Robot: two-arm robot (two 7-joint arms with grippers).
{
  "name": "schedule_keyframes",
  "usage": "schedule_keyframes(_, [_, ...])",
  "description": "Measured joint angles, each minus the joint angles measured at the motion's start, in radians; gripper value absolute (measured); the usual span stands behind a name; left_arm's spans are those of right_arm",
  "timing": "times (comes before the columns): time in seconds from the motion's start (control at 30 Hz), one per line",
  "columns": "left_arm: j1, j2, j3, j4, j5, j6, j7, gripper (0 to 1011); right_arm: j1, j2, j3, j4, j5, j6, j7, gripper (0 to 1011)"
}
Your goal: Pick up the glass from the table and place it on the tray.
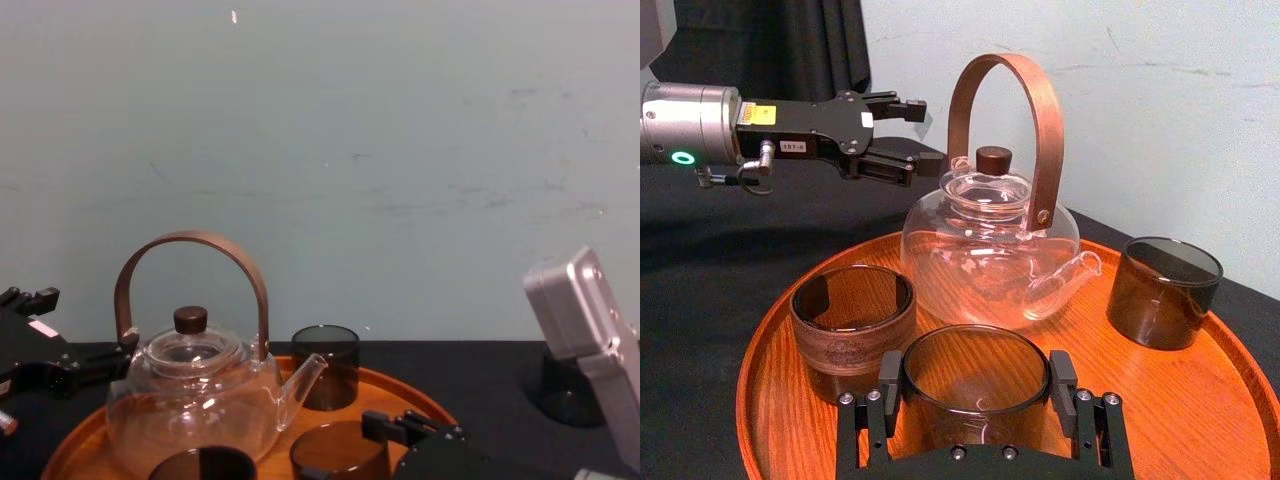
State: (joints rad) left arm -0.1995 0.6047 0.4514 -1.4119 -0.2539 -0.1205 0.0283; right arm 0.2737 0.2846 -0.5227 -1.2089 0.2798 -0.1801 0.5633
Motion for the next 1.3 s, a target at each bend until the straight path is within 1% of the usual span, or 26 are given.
schedule_keyframes(0.7, [0.000, 0.000, 0.000, 0.000, 0.000, 0.000, 0.000, 1010, 0.004, -0.005, -0.004, 0.019, -0.007, 0.000, 0.000, 898])
schedule_keyframes(1.13, [0.000, 0.000, 0.000, 0.000, 0.000, 0.000, 0.000, 1010, 0.003, -0.005, -0.004, 0.019, -0.009, 0.000, -0.001, 898])
schedule_keyframes(1.2, [0.000, 0.000, 0.000, 0.000, 0.000, 0.000, 0.000, 1009, 0.003, -0.005, -0.004, 0.020, -0.009, 0.001, -0.001, 912])
schedule_keyframes(1.23, [0.000, 0.000, 0.000, 0.000, 0.000, 0.000, 0.000, 1010, 0.003, -0.005, -0.004, 0.020, -0.010, 0.001, -0.001, 947])
schedule_keyframes(1.27, [0.000, 0.000, 0.000, 0.000, 0.000, 0.000, 0.000, 1010, 0.003, -0.005, -0.004, 0.020, -0.010, 0.001, -0.001, 947])
schedule_keyframes(1.3, [0.000, 0.000, 0.000, 0.000, 0.000, 0.000, 0.000, 1010, 0.003, -0.005, -0.004, 0.020, -0.010, 0.001, -0.001, 969])
